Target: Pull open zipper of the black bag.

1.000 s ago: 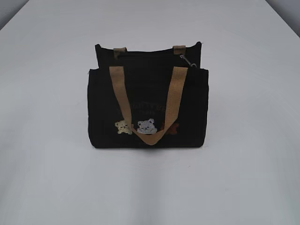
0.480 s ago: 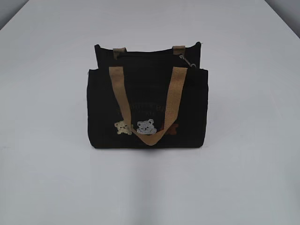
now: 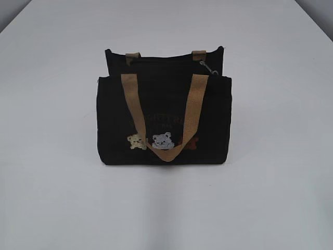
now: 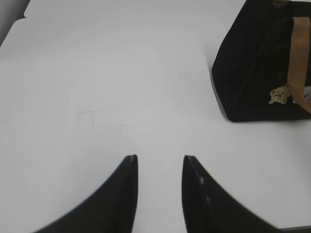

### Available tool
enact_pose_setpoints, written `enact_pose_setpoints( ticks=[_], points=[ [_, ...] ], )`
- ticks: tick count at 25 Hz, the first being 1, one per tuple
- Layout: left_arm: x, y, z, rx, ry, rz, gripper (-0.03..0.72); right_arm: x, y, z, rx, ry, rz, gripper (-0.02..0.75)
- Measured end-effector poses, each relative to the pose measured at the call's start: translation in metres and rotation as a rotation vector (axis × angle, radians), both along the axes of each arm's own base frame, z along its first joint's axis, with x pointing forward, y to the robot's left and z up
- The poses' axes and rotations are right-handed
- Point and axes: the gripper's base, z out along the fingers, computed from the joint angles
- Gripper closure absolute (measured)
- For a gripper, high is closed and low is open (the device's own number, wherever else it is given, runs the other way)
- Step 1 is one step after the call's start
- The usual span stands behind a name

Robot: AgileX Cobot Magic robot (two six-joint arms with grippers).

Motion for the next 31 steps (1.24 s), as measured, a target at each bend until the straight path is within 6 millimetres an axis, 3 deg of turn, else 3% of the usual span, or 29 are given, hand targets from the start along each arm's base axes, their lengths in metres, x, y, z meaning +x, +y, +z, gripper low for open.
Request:
enact_pose_setpoints(
  ticks=[10, 18, 31],
  points=[
    [-0.0019, 0.0003, -0.0001, -0.002, -0.012, -0.002, 0.45, 0.0001, 0.0, 0.0002, 0.0, -0.003, -0.004, 0.36],
    [-0.0022, -0.0006, -0.0006, -0.002, -0.013, 0.107, 0.45, 0.0004, 0.0012, 0.0005, 0.001, -0.006, -0.179, 0.362],
    [-0.0022, -0.0008, -0.0006, -0.001, -0.013, 0.126, 0.45, 0.0004, 0.0012, 0.0005, 0.001, -0.006, -0.183, 0.362]
  ],
)
